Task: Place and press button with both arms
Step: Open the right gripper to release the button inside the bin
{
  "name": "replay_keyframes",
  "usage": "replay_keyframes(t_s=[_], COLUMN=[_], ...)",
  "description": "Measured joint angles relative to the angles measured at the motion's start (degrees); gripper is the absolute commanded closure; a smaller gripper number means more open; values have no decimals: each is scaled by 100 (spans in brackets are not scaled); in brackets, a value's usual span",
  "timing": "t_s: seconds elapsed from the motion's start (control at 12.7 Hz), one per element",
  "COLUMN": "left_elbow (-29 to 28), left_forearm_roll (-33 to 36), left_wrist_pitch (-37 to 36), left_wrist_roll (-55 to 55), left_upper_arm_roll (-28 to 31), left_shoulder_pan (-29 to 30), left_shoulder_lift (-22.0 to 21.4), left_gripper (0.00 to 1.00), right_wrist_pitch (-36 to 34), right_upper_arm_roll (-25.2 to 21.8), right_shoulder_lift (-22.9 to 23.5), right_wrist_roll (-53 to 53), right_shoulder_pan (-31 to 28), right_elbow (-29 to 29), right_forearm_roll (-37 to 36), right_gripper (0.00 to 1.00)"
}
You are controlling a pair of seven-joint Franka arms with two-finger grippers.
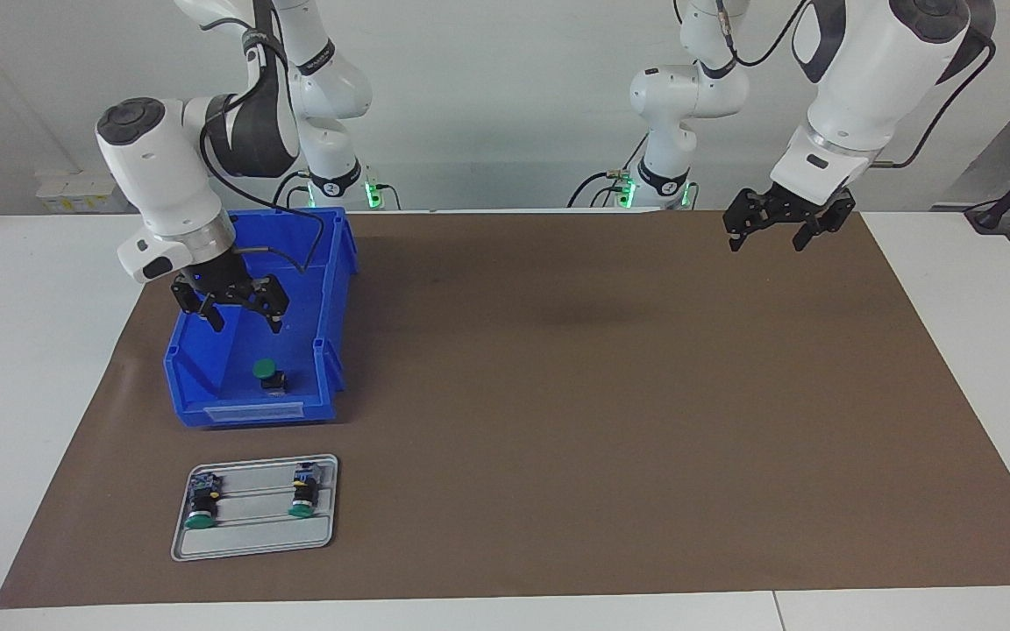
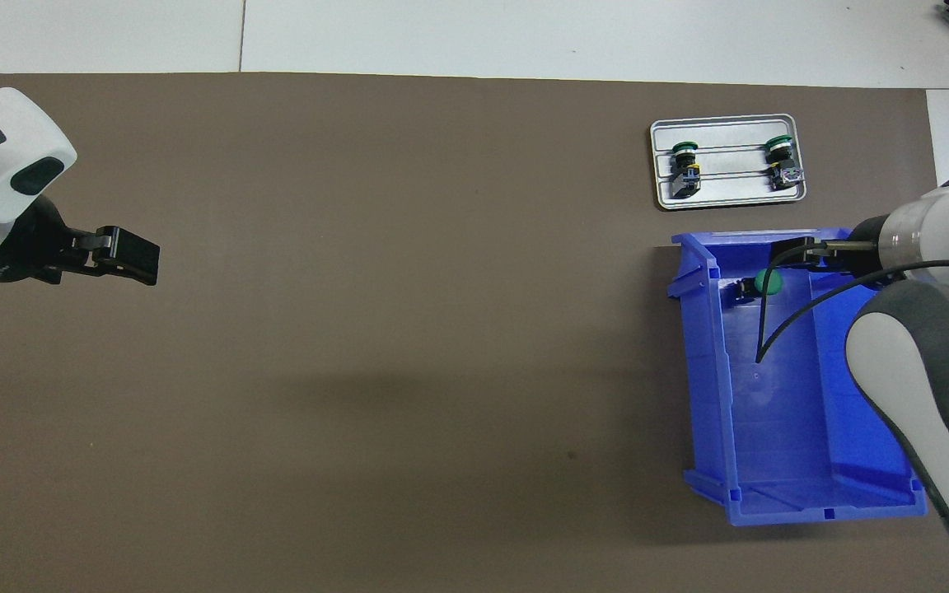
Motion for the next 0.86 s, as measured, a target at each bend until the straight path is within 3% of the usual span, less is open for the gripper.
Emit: replay_keyframes(t_s=[0.55, 0.86], left_elbow=[0, 0], left_forearm_roll=[0, 0], left_wrist_pitch=[0, 0], left_wrist_roll=[0, 0], left_upper_arm_roll=[0, 0], left_shoulder_pan=[0, 0], left_shoulder_lift=[0, 0], left_gripper=[0, 0], right_wrist_pitch=[-1455, -1801], right_upper_arm_roll=[12, -20], right_shoulder_lift=[59, 200], right_wrist_roll=[698, 714], right_shoulder_pan=[588, 544], right_elbow=[1537, 1837], right_forearm_roll=[-288, -288], right_gripper=[2, 0])
